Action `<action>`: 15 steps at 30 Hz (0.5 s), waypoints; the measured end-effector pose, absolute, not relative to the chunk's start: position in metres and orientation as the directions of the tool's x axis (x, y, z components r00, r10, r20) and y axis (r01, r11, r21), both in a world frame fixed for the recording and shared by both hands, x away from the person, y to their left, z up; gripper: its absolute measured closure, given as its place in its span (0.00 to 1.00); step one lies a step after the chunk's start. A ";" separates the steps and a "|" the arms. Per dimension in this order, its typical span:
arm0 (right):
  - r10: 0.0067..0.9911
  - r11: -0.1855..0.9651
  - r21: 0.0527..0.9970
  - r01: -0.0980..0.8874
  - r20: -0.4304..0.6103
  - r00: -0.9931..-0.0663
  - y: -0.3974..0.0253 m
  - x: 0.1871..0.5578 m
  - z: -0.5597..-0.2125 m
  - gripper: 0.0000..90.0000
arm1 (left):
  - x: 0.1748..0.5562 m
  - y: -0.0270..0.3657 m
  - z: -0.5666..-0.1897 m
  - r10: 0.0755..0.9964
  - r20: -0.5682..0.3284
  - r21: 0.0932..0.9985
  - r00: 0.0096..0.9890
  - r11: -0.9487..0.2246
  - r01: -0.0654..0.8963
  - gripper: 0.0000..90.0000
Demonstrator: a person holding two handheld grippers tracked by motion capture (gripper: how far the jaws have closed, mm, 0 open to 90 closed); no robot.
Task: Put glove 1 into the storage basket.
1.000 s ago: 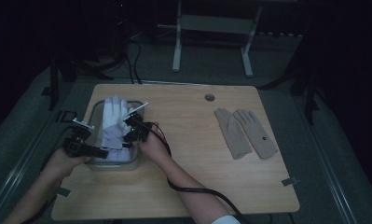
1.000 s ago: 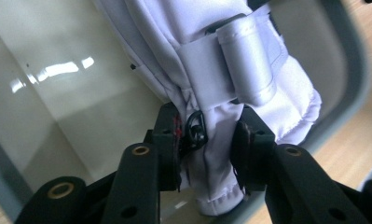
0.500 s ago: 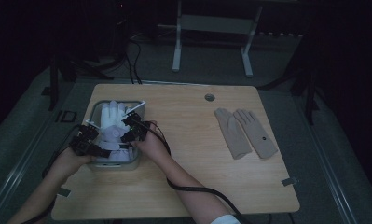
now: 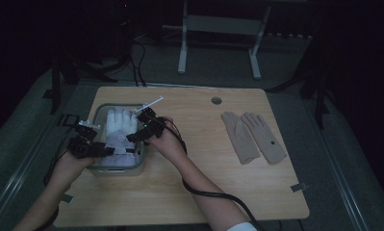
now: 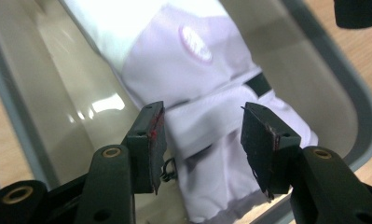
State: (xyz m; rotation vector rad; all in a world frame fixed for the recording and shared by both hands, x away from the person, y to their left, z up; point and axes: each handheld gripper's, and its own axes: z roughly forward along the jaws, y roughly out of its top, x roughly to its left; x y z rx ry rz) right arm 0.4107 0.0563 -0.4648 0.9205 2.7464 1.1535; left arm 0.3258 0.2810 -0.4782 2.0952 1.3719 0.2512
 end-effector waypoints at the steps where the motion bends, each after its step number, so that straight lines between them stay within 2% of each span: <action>1: 0.529 0.552 0.659 0.511 0.197 -0.825 0.056 0.411 -0.465 0.20 | 0.326 0.281 -0.478 0.880 -0.168 0.585 0.444 -0.273 0.763 0.56; 15: 0.519 0.561 0.682 0.469 0.151 -0.841 0.011 0.411 -0.461 0.16 | 0.324 0.240 -0.467 0.814 -0.210 0.639 0.542 -0.306 0.706 0.58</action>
